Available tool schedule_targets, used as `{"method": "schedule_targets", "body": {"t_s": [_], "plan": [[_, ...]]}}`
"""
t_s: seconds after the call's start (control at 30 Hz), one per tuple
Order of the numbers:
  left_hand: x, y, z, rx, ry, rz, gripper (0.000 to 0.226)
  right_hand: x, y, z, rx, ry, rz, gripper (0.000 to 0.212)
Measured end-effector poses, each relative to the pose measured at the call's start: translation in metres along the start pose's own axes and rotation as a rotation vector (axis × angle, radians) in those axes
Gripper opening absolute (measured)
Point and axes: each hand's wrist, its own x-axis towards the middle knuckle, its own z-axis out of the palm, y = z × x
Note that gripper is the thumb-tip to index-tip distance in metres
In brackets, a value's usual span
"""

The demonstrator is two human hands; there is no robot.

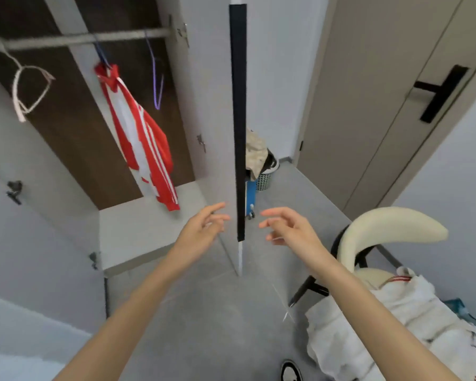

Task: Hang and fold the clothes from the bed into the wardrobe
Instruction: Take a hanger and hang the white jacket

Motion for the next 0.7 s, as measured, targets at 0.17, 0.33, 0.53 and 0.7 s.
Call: {"method": "schedule_targets", "body": {"t_s": [0.17,0.33,0.53,0.7], "plan": [[-0.031,-0.008,-0.109,-0.038,0.23,-0.037,0.034,0.019,-0.045,0.096,-0.054,-0.149,-0.08,0.025],[-0.035,-0.009,-0.201,-0.031,0.417,-0.02,0.033,0.058,-0.09,0.177,-0.088,-0.257,-0.185,0.024],[0.003,-0.02,-0.304,-0.004,0.568,-0.005,0.038,0.133,-0.127,0.268,-0.115,-0.32,-0.296,0.023],[0.074,-0.03,-0.39,-0.016,0.668,0.001,0.041,0.223,-0.16,0.337,-0.147,-0.362,-0.359,0.021]]}}
